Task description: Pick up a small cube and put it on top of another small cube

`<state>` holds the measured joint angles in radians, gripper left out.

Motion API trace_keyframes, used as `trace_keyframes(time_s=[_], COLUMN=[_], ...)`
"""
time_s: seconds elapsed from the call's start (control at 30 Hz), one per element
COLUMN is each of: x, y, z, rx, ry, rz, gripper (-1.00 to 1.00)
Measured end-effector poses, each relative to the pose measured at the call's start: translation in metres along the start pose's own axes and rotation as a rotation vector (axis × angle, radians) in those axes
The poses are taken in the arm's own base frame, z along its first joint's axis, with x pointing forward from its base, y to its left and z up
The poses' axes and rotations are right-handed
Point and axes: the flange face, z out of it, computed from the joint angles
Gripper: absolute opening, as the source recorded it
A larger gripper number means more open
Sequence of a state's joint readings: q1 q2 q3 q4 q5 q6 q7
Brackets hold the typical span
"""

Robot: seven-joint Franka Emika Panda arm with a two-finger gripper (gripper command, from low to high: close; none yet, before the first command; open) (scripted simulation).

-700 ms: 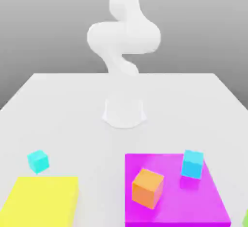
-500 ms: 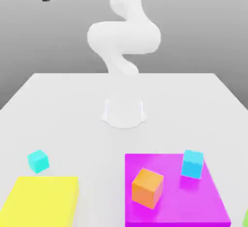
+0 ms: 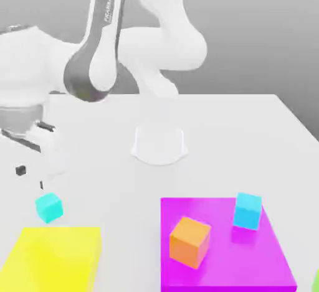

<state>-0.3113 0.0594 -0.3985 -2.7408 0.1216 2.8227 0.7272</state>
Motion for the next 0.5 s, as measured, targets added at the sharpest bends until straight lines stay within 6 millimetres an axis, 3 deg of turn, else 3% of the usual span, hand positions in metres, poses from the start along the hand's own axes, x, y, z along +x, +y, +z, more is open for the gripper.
trace_keyframes(time_s=[0.23, 0.27, 0.5], x=[0.001, 0.000, -0.001], y=[0.014, 0.015, 0.015], z=[0.069, 0.077, 0.079], rx=[-0.033, -0.033, -0.033], ry=[-0.003, -0.005, -0.006], rz=[0.014, 0.015, 0.015], gripper=[0.00, -1.00, -1.00])
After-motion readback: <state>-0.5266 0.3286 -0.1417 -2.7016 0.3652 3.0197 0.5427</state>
